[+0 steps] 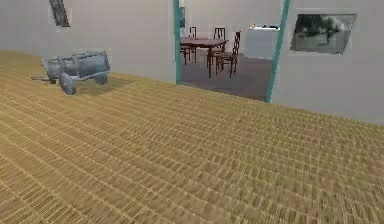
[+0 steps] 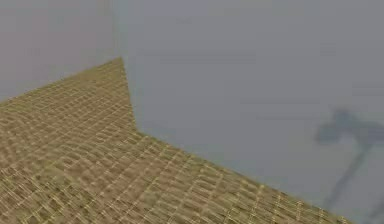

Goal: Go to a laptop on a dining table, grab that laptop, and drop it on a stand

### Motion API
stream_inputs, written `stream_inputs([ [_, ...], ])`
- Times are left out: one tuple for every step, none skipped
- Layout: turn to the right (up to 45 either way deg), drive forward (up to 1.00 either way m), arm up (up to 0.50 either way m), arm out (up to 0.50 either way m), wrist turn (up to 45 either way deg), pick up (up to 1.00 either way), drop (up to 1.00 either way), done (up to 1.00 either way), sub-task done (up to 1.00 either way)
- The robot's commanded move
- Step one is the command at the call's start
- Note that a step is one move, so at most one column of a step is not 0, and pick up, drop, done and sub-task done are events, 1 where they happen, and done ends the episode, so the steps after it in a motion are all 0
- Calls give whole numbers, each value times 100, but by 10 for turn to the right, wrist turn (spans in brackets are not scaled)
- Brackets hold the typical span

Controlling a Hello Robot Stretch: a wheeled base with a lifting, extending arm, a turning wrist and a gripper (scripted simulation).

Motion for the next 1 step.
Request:
stream_inputs([
  [300,0,0,0,0,0,0,0,0],
])
